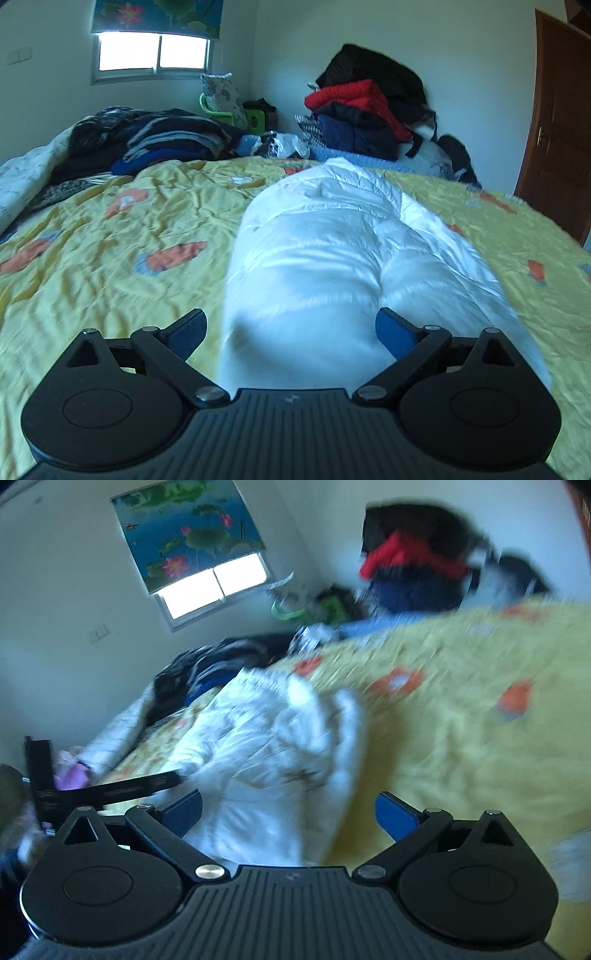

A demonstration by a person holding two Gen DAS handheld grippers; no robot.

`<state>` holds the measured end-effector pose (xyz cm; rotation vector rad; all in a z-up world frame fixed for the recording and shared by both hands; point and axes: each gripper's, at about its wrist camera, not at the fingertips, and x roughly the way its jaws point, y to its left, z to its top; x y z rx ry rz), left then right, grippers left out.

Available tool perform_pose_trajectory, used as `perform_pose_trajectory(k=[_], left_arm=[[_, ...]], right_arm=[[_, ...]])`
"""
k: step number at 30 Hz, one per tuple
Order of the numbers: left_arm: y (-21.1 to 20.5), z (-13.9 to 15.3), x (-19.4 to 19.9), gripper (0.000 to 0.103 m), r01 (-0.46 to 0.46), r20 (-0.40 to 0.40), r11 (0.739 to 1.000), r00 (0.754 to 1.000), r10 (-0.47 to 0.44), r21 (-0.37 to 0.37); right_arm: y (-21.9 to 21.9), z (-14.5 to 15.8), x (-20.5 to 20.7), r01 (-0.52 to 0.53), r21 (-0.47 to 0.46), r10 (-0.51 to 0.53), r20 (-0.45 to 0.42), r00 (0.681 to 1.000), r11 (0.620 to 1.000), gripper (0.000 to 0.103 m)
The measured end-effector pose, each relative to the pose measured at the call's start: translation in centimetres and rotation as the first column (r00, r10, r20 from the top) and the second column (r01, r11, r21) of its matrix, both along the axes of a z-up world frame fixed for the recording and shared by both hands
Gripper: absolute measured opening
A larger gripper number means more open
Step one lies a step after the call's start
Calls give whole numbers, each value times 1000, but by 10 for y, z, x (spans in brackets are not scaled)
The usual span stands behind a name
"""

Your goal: Fold small clothes

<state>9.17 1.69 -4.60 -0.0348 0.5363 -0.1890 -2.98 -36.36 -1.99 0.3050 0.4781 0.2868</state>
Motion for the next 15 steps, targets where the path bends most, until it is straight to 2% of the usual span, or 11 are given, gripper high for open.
perform_pose_trajectory(k=[3,6,9,12,13,15], left_arm=[[23,3,-37,99,-5,36,1000,999,5,-16],[58,10,-65,99,-41,58,999,997,41,0],[103,29,-88,99,-119,100,992,988,114,45],[149,56,-107,99,-229,196,966,959,203,122],[162,63,-111,99,-271,226,952,945,236,143],[184,76,-115,99,-337,252,929,922,294,150]], right_arm=[[-16,20,-34,50,-45,-46,80,996,998,102],[-27,48,-71,131,-183,-94,200,975,974,102],[-37,76,-110,254,-385,-114,351,930,887,103],[-45,95,-142,366,-591,-72,460,885,719,103],[-46,98,-149,397,-661,-43,484,874,636,103],[-50,100,-160,455,-781,7,506,862,428,103]])
